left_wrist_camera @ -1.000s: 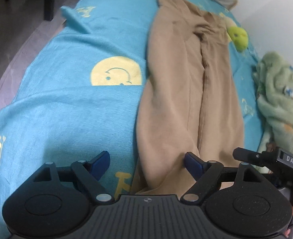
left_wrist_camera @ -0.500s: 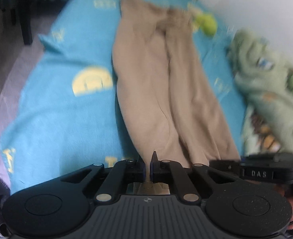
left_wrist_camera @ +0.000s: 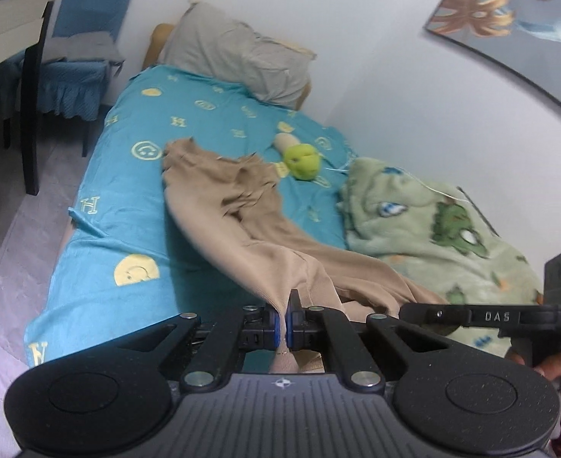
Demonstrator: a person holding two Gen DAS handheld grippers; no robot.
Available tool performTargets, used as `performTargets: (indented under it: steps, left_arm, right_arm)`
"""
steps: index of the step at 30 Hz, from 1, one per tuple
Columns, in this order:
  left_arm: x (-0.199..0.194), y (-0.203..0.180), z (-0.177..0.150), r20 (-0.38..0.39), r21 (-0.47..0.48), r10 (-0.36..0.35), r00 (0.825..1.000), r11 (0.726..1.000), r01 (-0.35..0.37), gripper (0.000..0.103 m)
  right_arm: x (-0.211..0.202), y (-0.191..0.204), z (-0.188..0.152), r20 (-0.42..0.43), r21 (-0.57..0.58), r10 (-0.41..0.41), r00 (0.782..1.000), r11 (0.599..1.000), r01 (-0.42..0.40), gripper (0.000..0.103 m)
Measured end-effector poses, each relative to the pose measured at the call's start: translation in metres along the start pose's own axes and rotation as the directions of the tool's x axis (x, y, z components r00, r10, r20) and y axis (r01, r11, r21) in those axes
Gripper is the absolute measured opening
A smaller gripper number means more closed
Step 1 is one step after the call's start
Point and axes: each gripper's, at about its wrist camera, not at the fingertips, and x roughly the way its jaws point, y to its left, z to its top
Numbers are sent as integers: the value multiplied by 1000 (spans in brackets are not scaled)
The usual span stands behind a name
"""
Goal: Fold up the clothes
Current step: 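Grasp the hem end with both grippers and fold it toward the collar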
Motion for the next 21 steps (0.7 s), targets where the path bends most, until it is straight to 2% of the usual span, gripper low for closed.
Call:
performTargets:
  steps: [4, 8, 13, 21]
  left_arm:
    - [-21, -17, -17, 7, 35, 5, 1000, 999, -5, 3]
    - [4, -19, 7, 27, 72, 41, 999, 996, -43, 3]
    - [79, 0, 56, 41, 91, 101, 994, 990, -104, 3]
    - [216, 65, 106, -14, 69, 209, 978, 976, -208, 4]
  right_arm:
    - [-19, 2, -9, 33, 0, 12, 999, 1000, -12, 14]
    - [-8, -7, 11, 60, 26, 0, 998, 1000, -2, 14]
    - [39, -33, 57, 78, 73, -21, 997, 997, 16, 14]
    - [161, -83, 116, 32, 131, -45, 998, 991, 40, 14]
